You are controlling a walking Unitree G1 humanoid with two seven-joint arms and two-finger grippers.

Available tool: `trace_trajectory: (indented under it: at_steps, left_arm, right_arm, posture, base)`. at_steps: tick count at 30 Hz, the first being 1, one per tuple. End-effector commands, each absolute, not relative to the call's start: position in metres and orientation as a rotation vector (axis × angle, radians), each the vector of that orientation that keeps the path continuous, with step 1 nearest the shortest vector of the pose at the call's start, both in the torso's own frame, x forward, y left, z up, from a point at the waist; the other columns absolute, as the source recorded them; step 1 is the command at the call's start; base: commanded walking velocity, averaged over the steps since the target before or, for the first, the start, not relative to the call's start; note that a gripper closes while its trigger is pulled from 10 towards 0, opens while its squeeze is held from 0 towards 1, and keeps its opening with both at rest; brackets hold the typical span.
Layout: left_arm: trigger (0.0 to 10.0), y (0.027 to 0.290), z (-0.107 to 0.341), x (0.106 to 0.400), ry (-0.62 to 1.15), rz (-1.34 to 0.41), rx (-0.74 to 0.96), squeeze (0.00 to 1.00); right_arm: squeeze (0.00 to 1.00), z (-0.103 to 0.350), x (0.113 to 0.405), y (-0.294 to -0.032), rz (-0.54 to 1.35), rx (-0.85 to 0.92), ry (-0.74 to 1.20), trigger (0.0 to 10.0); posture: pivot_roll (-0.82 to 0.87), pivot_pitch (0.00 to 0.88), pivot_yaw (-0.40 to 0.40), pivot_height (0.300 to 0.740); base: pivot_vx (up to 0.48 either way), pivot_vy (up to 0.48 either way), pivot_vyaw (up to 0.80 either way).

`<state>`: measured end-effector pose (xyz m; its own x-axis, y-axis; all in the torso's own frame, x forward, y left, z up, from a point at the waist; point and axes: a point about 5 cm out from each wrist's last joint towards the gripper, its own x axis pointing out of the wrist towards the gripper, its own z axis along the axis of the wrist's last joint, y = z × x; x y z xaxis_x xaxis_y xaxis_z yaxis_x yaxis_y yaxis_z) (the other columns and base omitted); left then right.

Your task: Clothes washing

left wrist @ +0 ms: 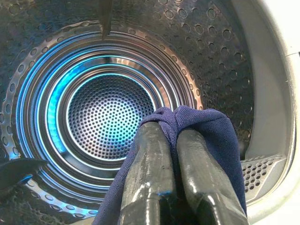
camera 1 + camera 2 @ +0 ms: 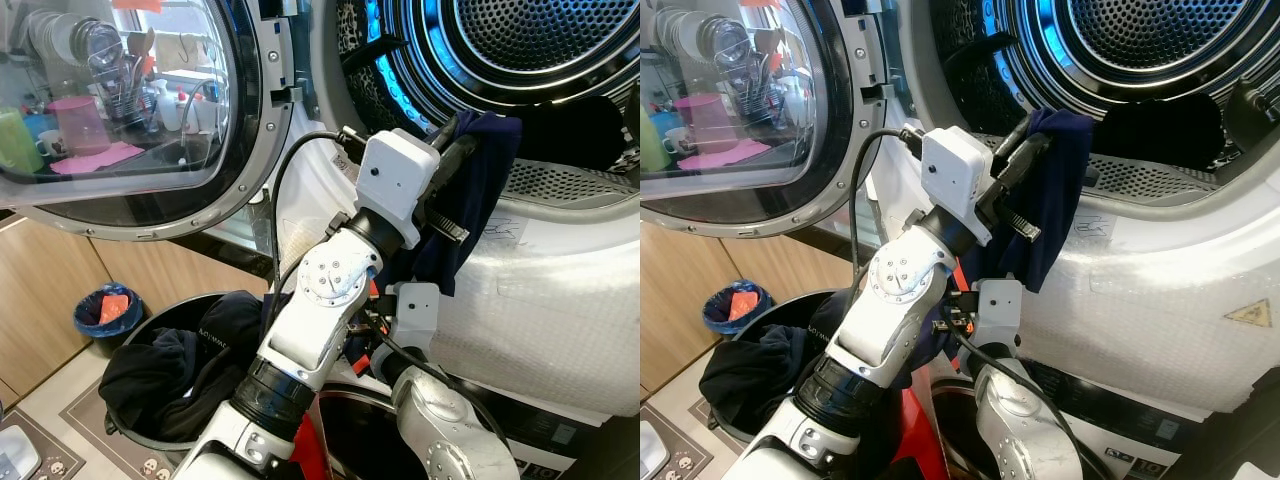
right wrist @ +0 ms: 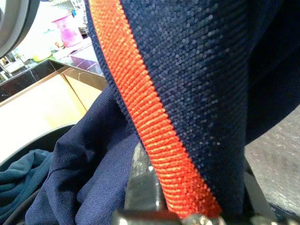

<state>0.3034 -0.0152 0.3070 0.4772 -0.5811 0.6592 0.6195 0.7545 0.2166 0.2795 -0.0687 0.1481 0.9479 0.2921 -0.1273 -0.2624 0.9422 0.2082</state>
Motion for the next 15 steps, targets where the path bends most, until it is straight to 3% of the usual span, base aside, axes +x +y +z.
trace_trajectory:
  at_steps: [1, 15]
  left_arm:
    - [10.0, -0.021, 0.328, 0.291, -0.857, -0.768, -0.127, 1.00]
    - [10.0, -0.017, 0.327, 0.283, -0.832, -0.858, -0.135, 1.00]
  right_arm:
    - [0.00, 0.158, 0.285, -0.065, 0.280, 0.219, 0.120, 0.0]
    - [0.00, 0.156, 0.307, -0.114, 0.189, 0.104, 0.050, 0.0]
  posture:
    - [0.04, 0.000, 0.033, 0.740]
    - [0.06, 0.000, 0.021, 0.740]
  base:
    - [0.000, 0.000, 0.00]
    - [0.000, 0.000, 0.00]
